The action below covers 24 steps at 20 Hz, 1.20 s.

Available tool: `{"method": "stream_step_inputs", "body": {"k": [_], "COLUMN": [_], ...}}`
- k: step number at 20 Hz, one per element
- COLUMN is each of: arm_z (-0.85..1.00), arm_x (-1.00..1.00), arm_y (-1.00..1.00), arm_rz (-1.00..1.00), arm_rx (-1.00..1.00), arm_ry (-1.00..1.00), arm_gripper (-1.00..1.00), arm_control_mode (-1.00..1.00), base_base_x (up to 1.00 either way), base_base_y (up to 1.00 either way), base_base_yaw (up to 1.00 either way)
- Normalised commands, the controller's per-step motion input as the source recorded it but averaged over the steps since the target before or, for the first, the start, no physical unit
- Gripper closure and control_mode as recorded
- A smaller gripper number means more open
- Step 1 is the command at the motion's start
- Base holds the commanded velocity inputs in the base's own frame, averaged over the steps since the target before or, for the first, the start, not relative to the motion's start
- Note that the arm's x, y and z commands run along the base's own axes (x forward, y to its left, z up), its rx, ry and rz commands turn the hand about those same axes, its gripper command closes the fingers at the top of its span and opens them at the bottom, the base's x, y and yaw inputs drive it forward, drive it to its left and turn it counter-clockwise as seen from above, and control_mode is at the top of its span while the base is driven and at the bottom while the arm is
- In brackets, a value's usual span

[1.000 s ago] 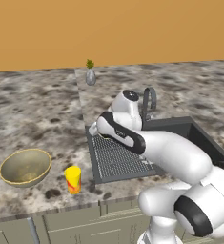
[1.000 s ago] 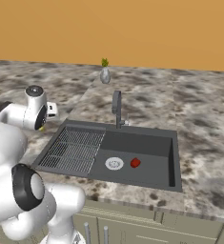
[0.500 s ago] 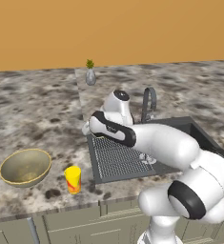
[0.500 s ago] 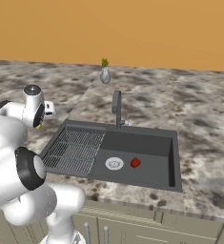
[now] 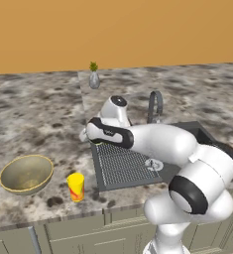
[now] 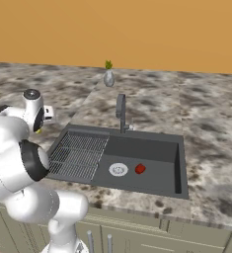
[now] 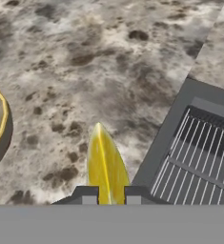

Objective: Remove the lemon wedge and bell pepper from the sink. Then move the bowl and cup from the counter to the sink for washing.

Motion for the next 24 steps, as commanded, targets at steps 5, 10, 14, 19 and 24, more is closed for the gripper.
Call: {"method": "stream_step_inputs", "body": {"k": [5, 10, 14, 19, 24], "arm_z": [-0.12, -0.14, -0.13, -0.11, -0.15], "arm_x": [0.15, 0.13, 0.11, 0.08, 0.08], "arm_y": [0.13, 0.15, 0.16, 0.10, 0.11], "arm_rz": [0.01, 0.00, 0.00, 0.00, 0.00], "arm_rx": [0.00, 0.00, 0.00, 0.00, 0.00], "arm_ry": [0.00, 0.00, 0.00, -0.01, 0.00], "arm_gripper": [1.00, 1.00, 1.00, 1.00, 1.00], "arm_control_mode": [-1.00, -1.00, -1.00, -1.00, -1.00], "base_base_x": [0.00, 0.00, 0.00, 0.00, 0.00], "base_base_y": [0.00, 0.00, 0.00, 0.00, 0.00], "base_base_yaw": [0.00, 0.00, 0.00, 0.00, 0.00]}}
